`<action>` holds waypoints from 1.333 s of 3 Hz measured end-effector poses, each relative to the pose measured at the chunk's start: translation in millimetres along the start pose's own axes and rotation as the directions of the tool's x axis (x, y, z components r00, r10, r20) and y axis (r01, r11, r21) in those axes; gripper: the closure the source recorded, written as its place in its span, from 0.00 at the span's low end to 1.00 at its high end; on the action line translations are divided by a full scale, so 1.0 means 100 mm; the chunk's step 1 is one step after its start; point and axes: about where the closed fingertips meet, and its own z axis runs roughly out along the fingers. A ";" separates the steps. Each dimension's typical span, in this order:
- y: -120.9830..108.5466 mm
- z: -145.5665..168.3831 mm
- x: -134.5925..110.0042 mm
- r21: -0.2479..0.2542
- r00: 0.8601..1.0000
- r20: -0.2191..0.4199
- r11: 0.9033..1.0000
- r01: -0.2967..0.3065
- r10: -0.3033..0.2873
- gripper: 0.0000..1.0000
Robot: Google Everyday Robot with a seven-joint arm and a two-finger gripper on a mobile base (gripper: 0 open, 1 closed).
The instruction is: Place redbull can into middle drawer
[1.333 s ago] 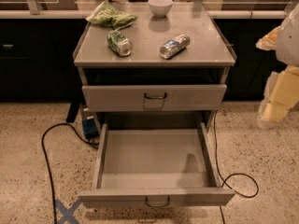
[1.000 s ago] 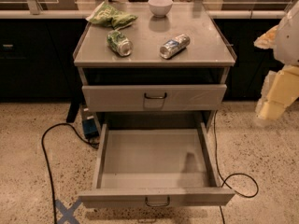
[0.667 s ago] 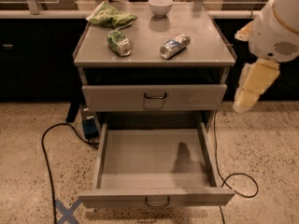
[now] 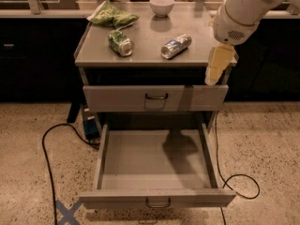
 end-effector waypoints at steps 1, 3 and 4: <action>-0.43 0.43 -0.09 -0.037 0.999 -0.012 0.999 0.030 -0.031 0.00; -0.68 0.35 -0.12 0.011 1.000 0.009 1.000 0.015 -0.015 0.00; -0.75 0.40 -0.17 0.025 1.000 0.008 0.999 0.022 -0.022 0.00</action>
Offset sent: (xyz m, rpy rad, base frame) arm 0.0476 0.0075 -0.0182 -0.0188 0.0296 0.0263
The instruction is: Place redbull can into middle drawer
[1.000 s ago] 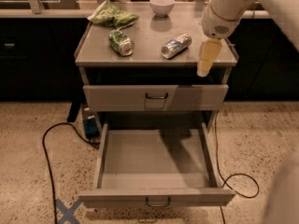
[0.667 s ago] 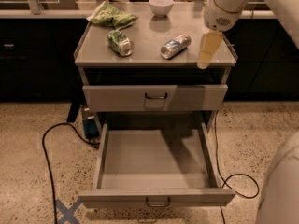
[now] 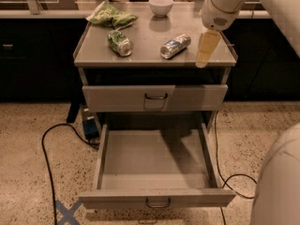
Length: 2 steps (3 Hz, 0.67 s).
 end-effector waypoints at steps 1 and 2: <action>-0.23 0.06 -0.15 0.051 1.000 -0.001 0.998 0.027 -0.027 0.00; -0.45 0.18 -0.36 0.062 0.998 0.036 0.997 0.054 -0.057 0.00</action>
Offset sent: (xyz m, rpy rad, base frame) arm 0.0967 0.0499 0.0406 0.0598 -0.1311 0.0971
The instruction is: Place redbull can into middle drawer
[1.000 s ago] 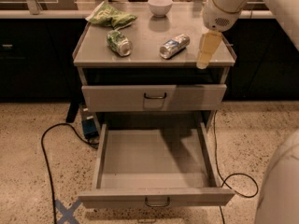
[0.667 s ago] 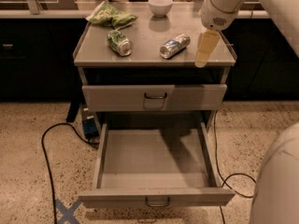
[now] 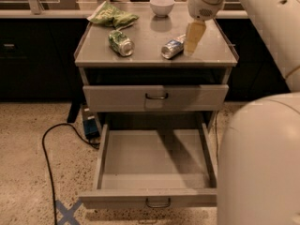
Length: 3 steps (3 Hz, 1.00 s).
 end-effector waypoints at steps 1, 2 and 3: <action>-0.17 0.16 -0.23 -0.008 0.998 0.059 0.999 0.034 -0.033 0.00; -0.20 0.36 -0.34 -0.039 0.993 0.102 0.997 0.067 -0.063 0.00; -0.16 0.80 -0.15 -0.103 0.997 0.063 0.994 0.046 -0.039 0.00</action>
Offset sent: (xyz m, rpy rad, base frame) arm 0.0726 0.0417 -0.0059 0.0808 0.0499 0.1799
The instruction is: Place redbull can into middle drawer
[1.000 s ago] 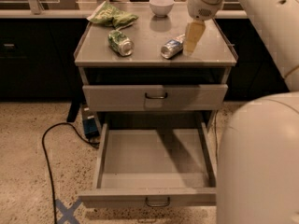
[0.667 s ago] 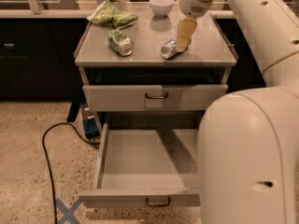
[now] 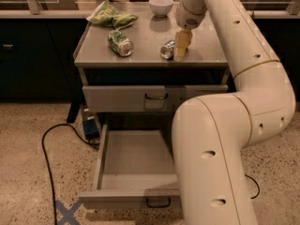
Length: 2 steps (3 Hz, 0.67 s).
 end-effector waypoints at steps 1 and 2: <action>0.00 0.01 0.00 0.000 1.000 0.000 1.000 0.000 0.000 0.00; 0.01 0.14 0.00 -0.014 0.999 0.009 0.999 -0.037 0.037 0.00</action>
Offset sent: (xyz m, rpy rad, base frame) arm 0.0250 -0.0012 -0.0175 0.0615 0.0797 -0.0795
